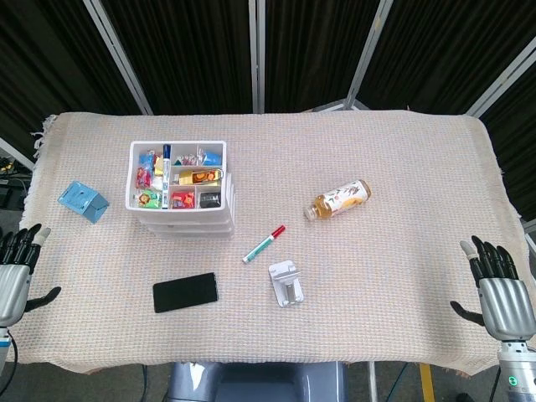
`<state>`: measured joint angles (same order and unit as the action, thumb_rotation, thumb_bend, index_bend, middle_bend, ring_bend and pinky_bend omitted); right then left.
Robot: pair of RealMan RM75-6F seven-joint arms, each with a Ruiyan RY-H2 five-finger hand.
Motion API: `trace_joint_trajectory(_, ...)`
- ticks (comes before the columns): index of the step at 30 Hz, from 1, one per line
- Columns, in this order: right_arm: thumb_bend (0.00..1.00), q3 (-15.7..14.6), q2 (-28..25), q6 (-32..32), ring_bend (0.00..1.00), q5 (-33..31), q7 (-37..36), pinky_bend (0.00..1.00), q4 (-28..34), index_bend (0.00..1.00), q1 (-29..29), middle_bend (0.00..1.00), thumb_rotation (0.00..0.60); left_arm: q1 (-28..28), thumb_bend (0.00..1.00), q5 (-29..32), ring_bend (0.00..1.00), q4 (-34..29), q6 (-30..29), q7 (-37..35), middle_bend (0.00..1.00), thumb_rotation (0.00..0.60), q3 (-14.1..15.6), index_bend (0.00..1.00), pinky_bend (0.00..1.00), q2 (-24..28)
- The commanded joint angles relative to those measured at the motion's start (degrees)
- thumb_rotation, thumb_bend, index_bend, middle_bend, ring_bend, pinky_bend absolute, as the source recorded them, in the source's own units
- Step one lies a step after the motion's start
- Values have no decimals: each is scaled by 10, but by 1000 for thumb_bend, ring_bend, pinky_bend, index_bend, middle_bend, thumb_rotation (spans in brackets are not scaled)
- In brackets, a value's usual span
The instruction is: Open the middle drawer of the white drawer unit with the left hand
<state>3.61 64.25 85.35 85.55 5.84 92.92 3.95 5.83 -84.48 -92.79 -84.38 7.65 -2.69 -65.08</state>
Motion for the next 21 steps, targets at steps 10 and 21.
trace_joint_trajectory(10, 0, 0, -2, 0, 0, -1, -4, 0, 3, 0, -1, 0, 600, 2, 158, 0, 0, 1, 5, -10, 0, 600, 1, 0, 0, 1)
trace_joint_trajectory(21, 0, -2, -4, -8, 0, -2, -6, 0, 8, 0, 1, 0, 600, 14, 199, -20, 358, -7, 19, -85, 259, 600, 4, 0, 281, -7)
